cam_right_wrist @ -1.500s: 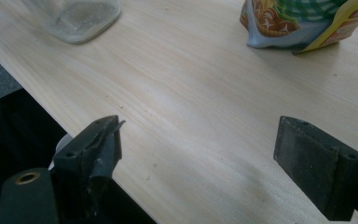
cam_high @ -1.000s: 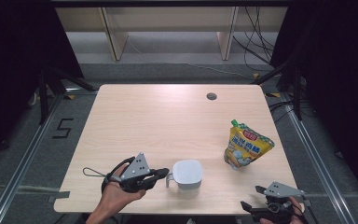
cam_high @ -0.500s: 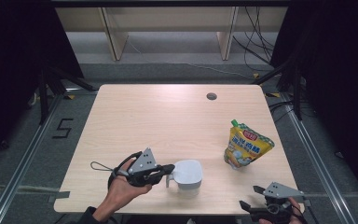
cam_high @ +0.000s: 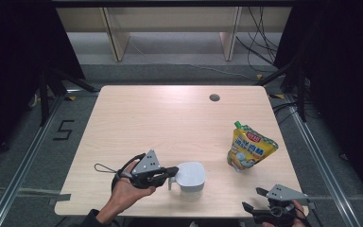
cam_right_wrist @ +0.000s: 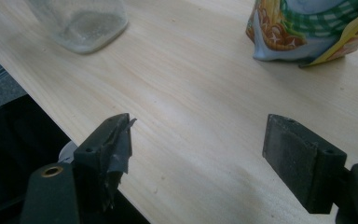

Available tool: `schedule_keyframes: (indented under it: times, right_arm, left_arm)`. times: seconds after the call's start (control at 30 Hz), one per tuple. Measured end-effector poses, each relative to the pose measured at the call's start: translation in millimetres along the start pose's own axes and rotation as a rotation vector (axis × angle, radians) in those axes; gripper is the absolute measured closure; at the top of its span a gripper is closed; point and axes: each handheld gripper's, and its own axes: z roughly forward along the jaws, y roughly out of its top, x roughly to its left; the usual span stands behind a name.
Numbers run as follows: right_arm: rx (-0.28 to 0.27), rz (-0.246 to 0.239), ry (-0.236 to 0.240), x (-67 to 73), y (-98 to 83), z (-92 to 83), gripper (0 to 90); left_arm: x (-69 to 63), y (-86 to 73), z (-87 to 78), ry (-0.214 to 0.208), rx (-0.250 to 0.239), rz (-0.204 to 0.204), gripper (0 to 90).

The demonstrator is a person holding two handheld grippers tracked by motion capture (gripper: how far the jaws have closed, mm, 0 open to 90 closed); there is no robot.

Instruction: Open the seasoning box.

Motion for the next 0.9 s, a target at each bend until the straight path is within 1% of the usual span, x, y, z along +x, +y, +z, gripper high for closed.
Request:
schedule_keyframes:
  times: [0.03, 0.07, 0.1, 0.13, 0.17, 0.23, 0.27, 0.3, 0.33, 0.37, 0.4, 0.43, 0.47, 0.5, 0.53, 0.57, 0.6, 0.63, 0.67, 0.7, 0.73, 0.77, 0.8, 0.83, 0.87, 0.9]
  right_arm:
    - [-0.010, 0.000, 0.010, 0.2, 0.0, 1.0, 25.0]
    - [-0.013, -0.001, 0.009, 0.6, 0.2, 1.2, 25.7]
    - [-0.013, -0.001, 0.016, 1.7, 0.7, 2.0, 26.8]
    - [-0.007, 0.005, 0.014, 3.0, 1.2, 1.3, 27.8]
    - [-0.013, 0.029, 0.028, 6.1, 1.7, 1.9, 30.0]
    - [-0.013, 0.026, 0.036, 6.4, 2.4, 2.2, 31.8]
    - [-0.028, 0.008, 0.042, 8.2, 4.9, 2.5, 35.8]
    - [-0.028, 0.008, 0.042, 8.2, 4.9, 2.5, 35.8]
    - [-0.033, 0.005, 0.037, 9.9, 5.6, 2.2, 38.0]
    - [-0.062, -0.041, 0.037, 10.0, 9.0, 3.0, 41.8]
    - [-0.062, -0.041, 0.037, 10.0, 9.0, 3.0, 41.8]
    - [-0.065, -0.029, 0.044, 12.0, 9.8, 3.2, 43.3]
    - [-0.066, -0.026, 0.042, 13.1, 11.4, 2.6, 45.5]
    - [-0.078, -0.032, 0.050, 13.1, 12.9, 2.5, 46.7]
    - [-0.091, -0.038, 0.046, 13.7, 13.9, 2.8, 47.8]
    - [-0.107, -0.044, 0.071, 14.4, 17.0, 3.6, 50.5]
    - [-0.107, -0.044, 0.071, 14.4, 17.0, 3.6, 50.5]
    - [-0.119, -0.056, 0.063, 15.9, 19.8, 4.0, 53.7]
    - [-0.119, -0.056, 0.063, 15.9, 19.8, 4.0, 53.7]
    - [-0.137, -0.065, 0.058, 19.5, 22.6, 4.2, 55.8]
    - [-0.137, -0.065, 0.058, 19.5, 22.6, 4.2, 55.8]
    - [-0.148, -0.103, 0.061, 18.6, 26.7, 5.7, 57.6]
    - [-0.148, -0.103, 0.061, 18.6, 26.7, 5.7, 57.6]
    - [-0.150, -0.087, 0.060, 20.8, 27.5, 5.8, 58.4]
    - [-0.143, -0.093, 0.080, 23.1, 30.5, 7.8, 61.1]
    - [-0.146, -0.100, 0.093, 23.4, 32.0, 8.4, 62.2]
  left_arm:
    - [0.2, 0.4, 0.1, 0.006, 0.000, 0.026, 88.9]
    - [-0.3, 0.7, 0.0, 0.010, 0.005, 0.032, 88.9]
    - [-1.0, 0.7, -0.2, 0.012, 0.009, 0.029, 88.9]
    - [0.0, 0.6, -0.2, 0.010, 0.005, 0.039, 88.9]
    - [0.0, 0.6, -0.2, 0.010, 0.005, 0.039, 88.9]
    - [0.3, -0.4, -0.1, 0.008, -0.002, 0.026, 88.9]
    - [-0.4, -1.0, -0.2, 0.013, -0.003, 0.010, 88.8]
    - [-0.2, -1.1, -0.1, 0.012, -0.004, 0.011, 88.8]
    - [-0.3, -1.2, -0.2, 0.012, -0.005, 0.010, 88.8]
    - [0.4, -1.4, -0.4, 0.008, -0.007, 0.020, 88.9]
    - [0.4, -1.4, -0.4, 0.008, -0.007, 0.020, 88.9]
    - [0.5, -2.1, -0.5, 0.011, -0.010, 0.016, 88.9]
    - [-0.1, -2.7, -0.5, 0.010, -0.012, 0.002, 88.9]
    - [0.0, -3.1, -0.6, 0.012, -0.013, 0.001, 88.9]
    - [-0.2, -3.3, -0.6, 0.012, -0.015, 0.000, 88.9]
    - [0.0, -3.5, -0.7, 0.014, -0.016, 0.002, 88.9]
    - [0.0, -3.5, -0.7, 0.014, -0.016, 0.002, 88.9]
    - [-0.1, -4.0, -0.9, 0.013, -0.016, -0.005, 88.9]
    - [-0.1, -4.0, -0.9, 0.013, -0.016, -0.005, 88.9]
    - [1.1, -4.4, -1.7, 0.015, -0.014, 0.012, 88.9]
    - [1.1, -4.4, -1.7, 0.015, -0.014, 0.012, 88.9]
    - [1.9, -6.3, -2.1, 0.023, -0.013, -0.004, 88.9]
    - [1.9, -6.3, -2.1, 0.023, -0.013, -0.004, 88.9]
    - [3.5, -7.3, -1.8, 0.025, -0.014, 0.006, 88.9]
    - [4.1, -8.5, -1.7, 0.036, -0.005, 0.005, 88.8]
    - [5.5, -10.8, -0.5, 0.033, 0.004, 0.002, 88.8]
